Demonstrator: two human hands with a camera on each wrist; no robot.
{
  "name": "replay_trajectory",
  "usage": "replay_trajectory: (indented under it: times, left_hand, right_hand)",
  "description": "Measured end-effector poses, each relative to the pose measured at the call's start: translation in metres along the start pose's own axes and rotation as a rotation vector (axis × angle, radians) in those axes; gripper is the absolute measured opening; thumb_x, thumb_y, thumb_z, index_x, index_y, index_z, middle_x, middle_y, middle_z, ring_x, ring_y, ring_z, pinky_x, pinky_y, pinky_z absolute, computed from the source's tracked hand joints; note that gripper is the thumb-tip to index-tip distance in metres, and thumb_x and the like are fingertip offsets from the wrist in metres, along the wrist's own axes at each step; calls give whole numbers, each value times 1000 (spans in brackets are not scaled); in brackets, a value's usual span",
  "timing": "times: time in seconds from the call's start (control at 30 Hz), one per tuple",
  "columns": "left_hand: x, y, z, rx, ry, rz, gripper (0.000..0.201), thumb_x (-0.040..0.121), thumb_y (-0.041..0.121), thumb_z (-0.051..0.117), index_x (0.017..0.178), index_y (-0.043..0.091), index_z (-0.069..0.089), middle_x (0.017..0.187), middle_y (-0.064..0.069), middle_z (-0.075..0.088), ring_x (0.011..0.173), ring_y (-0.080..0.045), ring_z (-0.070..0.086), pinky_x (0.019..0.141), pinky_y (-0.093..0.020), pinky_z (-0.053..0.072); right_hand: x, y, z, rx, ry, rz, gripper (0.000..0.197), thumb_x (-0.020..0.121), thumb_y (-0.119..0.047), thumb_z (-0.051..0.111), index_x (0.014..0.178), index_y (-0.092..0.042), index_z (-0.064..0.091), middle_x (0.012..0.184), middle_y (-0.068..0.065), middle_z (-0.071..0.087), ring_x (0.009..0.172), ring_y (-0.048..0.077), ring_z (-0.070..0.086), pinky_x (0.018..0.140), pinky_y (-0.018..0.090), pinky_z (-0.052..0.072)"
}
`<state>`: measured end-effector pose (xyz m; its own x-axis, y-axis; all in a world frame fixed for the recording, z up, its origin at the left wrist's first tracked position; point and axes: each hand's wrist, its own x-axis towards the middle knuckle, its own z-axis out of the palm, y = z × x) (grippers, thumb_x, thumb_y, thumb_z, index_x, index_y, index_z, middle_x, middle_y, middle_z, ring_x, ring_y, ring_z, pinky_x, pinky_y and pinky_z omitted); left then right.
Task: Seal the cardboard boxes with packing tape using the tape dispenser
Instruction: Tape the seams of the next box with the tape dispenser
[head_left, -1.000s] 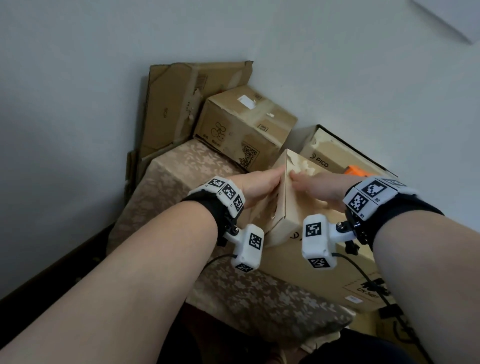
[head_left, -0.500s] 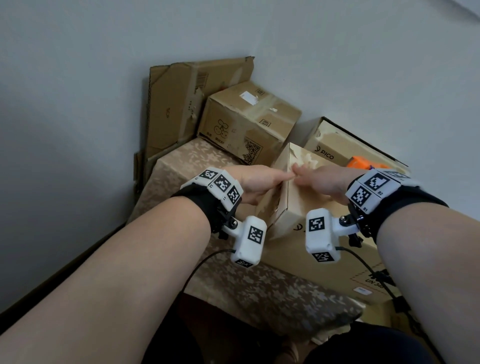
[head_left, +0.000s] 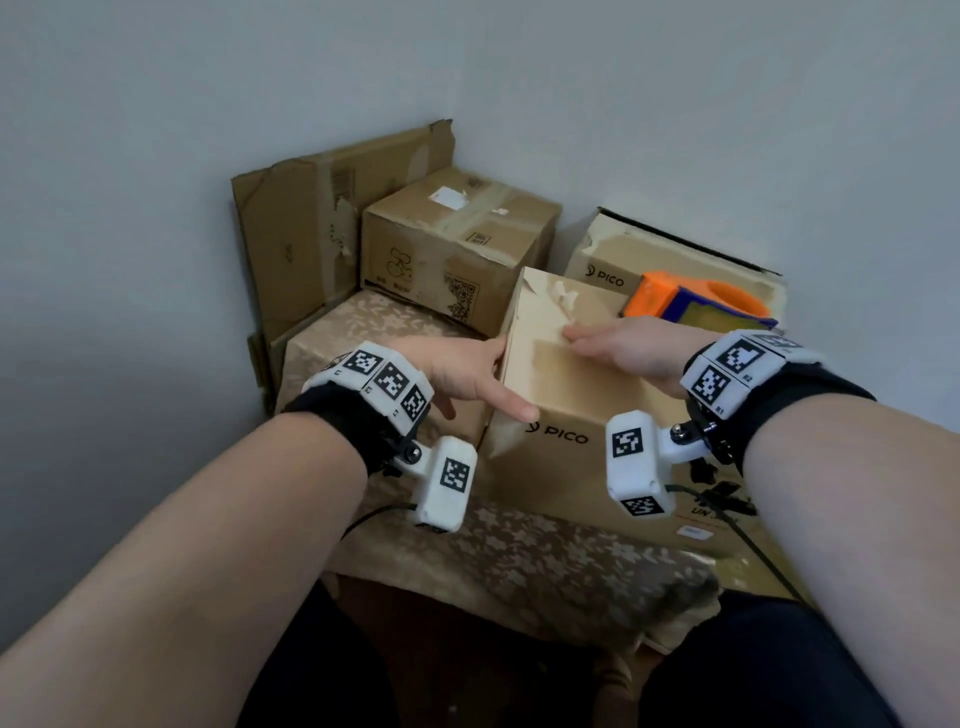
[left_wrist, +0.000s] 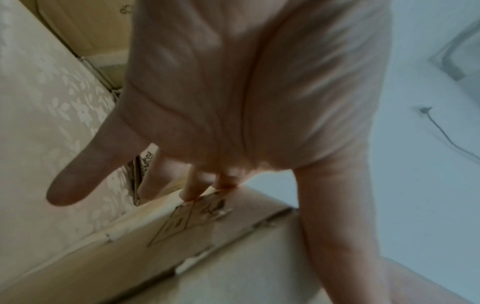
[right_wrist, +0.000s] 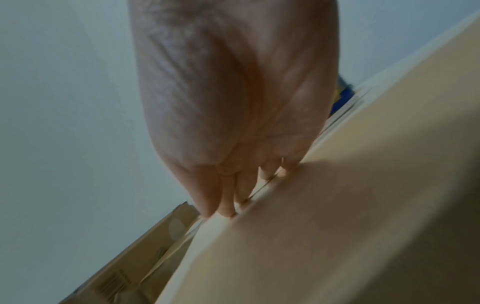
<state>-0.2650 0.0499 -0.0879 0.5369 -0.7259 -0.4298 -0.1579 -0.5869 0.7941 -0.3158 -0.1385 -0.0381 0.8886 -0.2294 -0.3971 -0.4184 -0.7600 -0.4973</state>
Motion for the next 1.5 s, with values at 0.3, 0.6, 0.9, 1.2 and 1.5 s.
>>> replay_trajectory:
  times: [0.3,0.6,0.9,1.2,1.5]
  left_hand:
    - [1,20,2,10,10,-191,106,49,41,92,134,54,31,134,10,52,124,-23,50,85,-62,51]
    - [-3,47,9,5,116,-323,67,81,15,74,134,39,42,107,0,68,59,-13,52,45,-20,46]
    - [10,67,15,142,437,-237,34,85,3,68,118,11,63,91,-5,68,79,-17,65,78,-28,57]
    - [35,75,29,201,459,-107,60,82,37,71,136,21,52,139,-6,50,121,-23,51,109,-41,38]
    - [28,108,71,367,275,-190,100,74,57,70,152,21,18,155,-4,24,135,-27,33,105,-46,39]
  right_hand:
    - [-47,83,-38,-205,131,66,47,98,-27,51,144,-23,43,154,1,33,141,22,29,111,27,21]
    - [-68,111,-46,-277,185,314,46,97,-37,48,132,-7,50,136,12,52,123,28,50,102,35,38]
    - [-81,132,-57,96,312,303,41,88,-25,56,126,-8,56,130,10,55,121,27,52,72,28,37]
    - [-111,119,-61,343,34,342,34,94,-35,56,106,-4,61,110,15,64,97,30,66,75,37,54]
    - [-99,135,-55,324,69,371,21,93,-23,58,94,-3,62,78,10,70,64,24,69,53,31,52]
